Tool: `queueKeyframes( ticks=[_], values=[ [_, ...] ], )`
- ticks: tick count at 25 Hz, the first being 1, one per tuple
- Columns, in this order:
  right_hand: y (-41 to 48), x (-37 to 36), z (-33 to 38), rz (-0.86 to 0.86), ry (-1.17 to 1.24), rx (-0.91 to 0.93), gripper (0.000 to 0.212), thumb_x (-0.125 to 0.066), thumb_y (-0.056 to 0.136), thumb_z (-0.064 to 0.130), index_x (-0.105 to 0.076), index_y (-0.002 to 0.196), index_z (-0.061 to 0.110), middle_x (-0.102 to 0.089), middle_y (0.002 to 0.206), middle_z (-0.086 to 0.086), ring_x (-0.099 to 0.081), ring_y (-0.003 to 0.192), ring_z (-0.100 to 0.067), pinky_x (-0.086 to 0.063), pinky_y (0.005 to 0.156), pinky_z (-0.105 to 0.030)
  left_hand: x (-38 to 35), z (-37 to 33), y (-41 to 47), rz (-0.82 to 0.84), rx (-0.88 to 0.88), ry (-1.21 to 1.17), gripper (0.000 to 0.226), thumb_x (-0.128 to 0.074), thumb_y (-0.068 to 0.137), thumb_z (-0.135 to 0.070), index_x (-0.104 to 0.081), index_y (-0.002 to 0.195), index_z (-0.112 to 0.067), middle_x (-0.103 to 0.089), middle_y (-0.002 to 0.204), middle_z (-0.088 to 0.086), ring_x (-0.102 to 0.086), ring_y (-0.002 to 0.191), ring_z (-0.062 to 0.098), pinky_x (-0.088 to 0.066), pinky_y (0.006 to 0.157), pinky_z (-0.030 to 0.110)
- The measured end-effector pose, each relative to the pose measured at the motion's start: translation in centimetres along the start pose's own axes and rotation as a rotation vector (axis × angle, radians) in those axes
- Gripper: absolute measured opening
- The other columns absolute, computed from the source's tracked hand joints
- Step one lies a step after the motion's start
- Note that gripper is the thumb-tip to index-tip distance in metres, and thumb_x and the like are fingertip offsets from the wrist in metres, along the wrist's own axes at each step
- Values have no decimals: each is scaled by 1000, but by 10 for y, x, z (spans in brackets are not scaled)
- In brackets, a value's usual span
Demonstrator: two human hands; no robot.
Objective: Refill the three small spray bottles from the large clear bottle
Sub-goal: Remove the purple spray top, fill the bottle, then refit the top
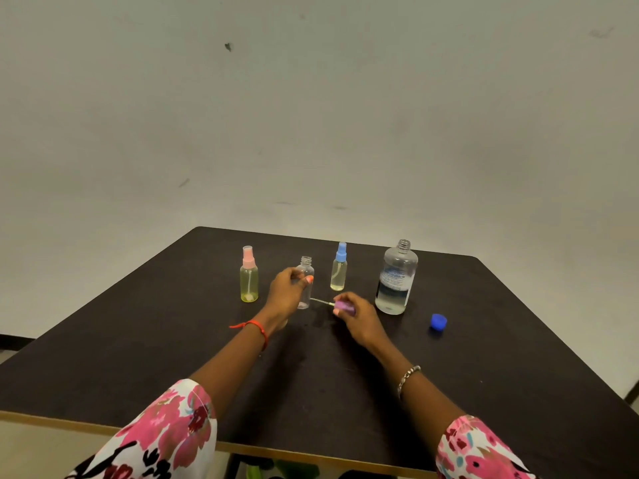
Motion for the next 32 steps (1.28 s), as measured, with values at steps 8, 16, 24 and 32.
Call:
queueKeyframes(
  ticks=[8,16,24,32],
  values=[
    [-3,-15,-15,82,-217,18,29,-61,83,25,-55,111,29,-61,114,1,-52,108,-26,-43,97,-41,-8,-9,-8,66,-5,-38,21,-54,91,-13,-54,111,-8,-52,106,3,-48,102,15,-39,85,27],
    [-5,-12,-10,86,-232,82,38,-60,86,27,-51,122,20,-60,119,-2,-53,111,-21,-36,103,-40,-8,-6,-7,73,0,-34,19,-54,91,-14,-52,110,-12,-51,109,3,-47,105,15,-41,89,29],
    [-12,8,6,-137,-40,94,31,-55,90,24,-53,119,13,-60,115,-4,-56,107,-12,-45,93,-21,-11,-6,-6,83,-4,-31,28,-55,90,-15,-52,116,-5,-52,111,4,-48,107,16,-42,94,31],
    [2,93,24,-803,-27,-14,83,-79,67,27,-31,133,8,-33,137,-17,-31,129,-29,-27,103,-47,-21,-14,-4,118,-33,-67,36,-59,88,-18,-52,121,-7,-55,122,10,-52,114,23,-47,97,41]
  ],
)
Point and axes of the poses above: each hand's wrist, its own y-axis towards the middle knuckle, its own x-axis out of the back of the hand, z = x × y, the point moved 4 cm from there along y, towards the middle knuckle
